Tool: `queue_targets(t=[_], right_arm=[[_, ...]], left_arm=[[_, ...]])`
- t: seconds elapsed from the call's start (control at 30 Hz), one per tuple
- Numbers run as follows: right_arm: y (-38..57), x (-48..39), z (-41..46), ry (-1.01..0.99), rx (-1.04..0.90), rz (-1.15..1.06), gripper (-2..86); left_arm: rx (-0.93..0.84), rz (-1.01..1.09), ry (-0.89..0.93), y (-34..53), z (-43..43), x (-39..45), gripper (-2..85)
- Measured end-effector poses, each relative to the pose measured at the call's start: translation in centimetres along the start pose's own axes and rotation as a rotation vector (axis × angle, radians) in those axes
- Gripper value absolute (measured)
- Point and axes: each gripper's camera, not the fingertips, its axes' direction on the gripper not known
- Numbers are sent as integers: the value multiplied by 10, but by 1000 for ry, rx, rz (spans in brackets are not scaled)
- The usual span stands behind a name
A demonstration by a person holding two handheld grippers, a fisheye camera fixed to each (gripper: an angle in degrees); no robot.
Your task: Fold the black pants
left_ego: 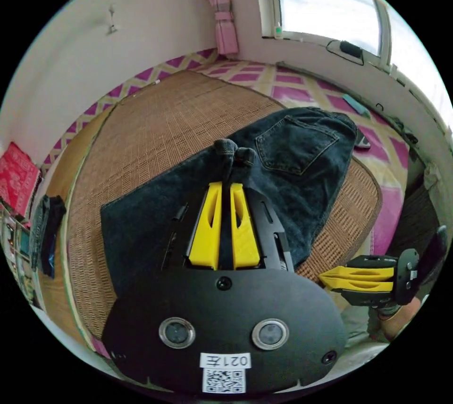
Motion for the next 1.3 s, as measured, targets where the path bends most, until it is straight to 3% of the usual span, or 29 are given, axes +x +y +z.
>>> queue_targets(t=[0.03,0.17,0.33,0.37,0.47,0.6,0.9,1.07,1.23,1.3], right_arm=[[0,2,-1,-6,-1,0,3],[1,28,-16,-64,-2,69,42],[2,101,-90,-75,210,354,77],[2,127,-106,-34,245,445,87],[-2,192,-125,55,274,645,126],[-11,272,-97,-150,267,905,160],[-58,292,-43,-144,377,1143,116],[-94,241,-50,-49,441,1028,73],[-230,72,-59,228,385,483,67],[-294,-42,-26,376,288,161,67]], left_arm=[[-74,48,6,3,23,10,20],[0,105,60,10,12,24,69],[32,105,553,6,-1,6,48],[37,86,573,6,-2,1,46],[56,29,581,13,-7,-20,31],[60,22,530,32,-16,-41,5],[103,-33,473,79,-46,-102,-9],[105,-68,436,105,-65,-145,-10],[93,-121,374,143,-79,-195,-10],[96,-148,383,155,-81,-211,-10]])
